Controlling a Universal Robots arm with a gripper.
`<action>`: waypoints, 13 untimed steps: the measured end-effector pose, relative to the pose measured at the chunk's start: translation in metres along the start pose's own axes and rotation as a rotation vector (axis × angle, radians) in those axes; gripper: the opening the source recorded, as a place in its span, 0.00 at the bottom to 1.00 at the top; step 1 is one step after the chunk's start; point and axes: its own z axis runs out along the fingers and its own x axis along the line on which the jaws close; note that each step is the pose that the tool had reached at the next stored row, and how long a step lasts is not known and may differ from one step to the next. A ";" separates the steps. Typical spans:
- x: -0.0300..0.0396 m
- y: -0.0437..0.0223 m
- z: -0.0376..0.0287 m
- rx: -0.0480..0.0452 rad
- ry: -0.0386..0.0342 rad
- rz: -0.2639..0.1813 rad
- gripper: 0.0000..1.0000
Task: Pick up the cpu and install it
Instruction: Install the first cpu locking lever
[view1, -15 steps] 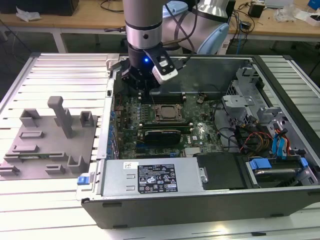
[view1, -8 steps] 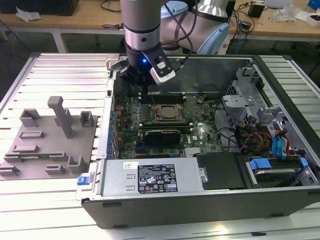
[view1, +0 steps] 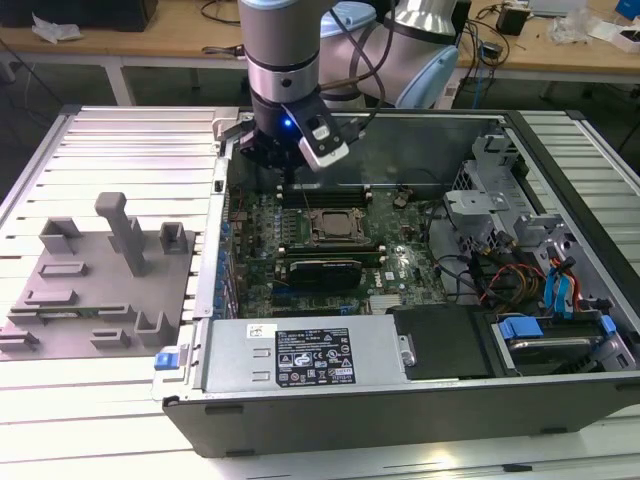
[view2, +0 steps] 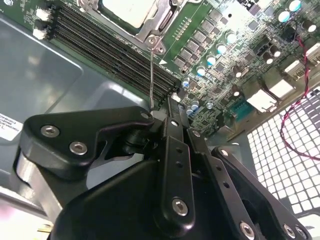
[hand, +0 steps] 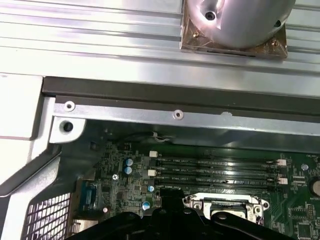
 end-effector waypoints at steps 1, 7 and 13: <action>0.0000 -0.0001 0.0006 -0.0003 0.0000 0.000 0.11; -0.0079 -0.0012 0.0030 -0.0035 -0.0003 0.000 0.11; -0.0274 -0.0027 0.0045 -0.0037 -0.0005 0.001 0.11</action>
